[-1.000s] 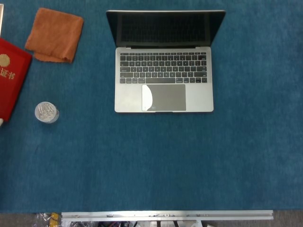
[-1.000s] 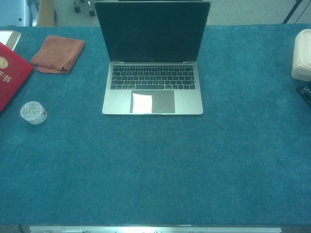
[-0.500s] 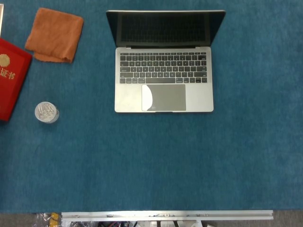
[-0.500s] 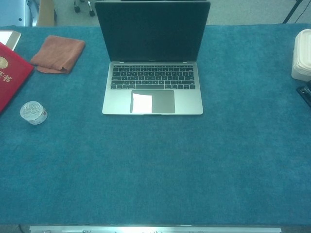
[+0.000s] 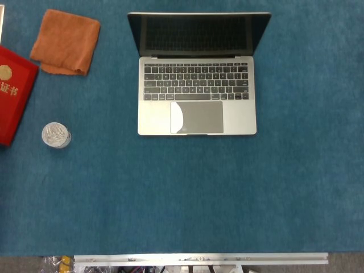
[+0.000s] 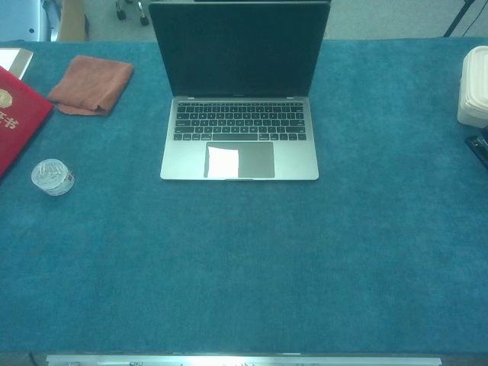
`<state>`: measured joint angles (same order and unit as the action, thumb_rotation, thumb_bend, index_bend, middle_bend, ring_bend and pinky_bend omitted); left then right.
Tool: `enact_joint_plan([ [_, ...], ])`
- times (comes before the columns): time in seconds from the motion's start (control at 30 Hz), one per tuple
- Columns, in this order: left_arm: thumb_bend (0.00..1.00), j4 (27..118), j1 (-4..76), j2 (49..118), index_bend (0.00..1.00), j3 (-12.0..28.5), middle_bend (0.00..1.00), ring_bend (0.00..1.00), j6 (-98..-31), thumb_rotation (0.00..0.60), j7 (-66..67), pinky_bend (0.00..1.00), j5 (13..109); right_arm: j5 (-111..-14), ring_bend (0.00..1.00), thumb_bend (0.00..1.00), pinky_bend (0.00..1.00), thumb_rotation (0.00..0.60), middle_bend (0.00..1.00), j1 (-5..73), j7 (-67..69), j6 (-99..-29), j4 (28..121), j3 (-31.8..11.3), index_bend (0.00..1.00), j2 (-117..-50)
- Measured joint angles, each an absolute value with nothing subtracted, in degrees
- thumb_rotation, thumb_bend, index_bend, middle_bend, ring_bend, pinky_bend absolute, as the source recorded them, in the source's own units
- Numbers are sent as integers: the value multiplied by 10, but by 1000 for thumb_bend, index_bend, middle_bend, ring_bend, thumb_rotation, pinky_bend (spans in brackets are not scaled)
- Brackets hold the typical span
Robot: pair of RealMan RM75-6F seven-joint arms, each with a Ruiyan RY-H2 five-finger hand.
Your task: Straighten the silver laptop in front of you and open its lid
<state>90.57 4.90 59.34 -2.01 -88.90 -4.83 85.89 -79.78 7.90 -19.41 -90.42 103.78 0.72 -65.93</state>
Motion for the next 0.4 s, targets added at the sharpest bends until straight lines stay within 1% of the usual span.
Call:
enact_joint_plan([
  [0.4,138,906,44,593,0,-15,0,0,-880,600,-49,0,865,-818,0,534,45,600,53,69,-206,-885,1044,4,0,-664],
])
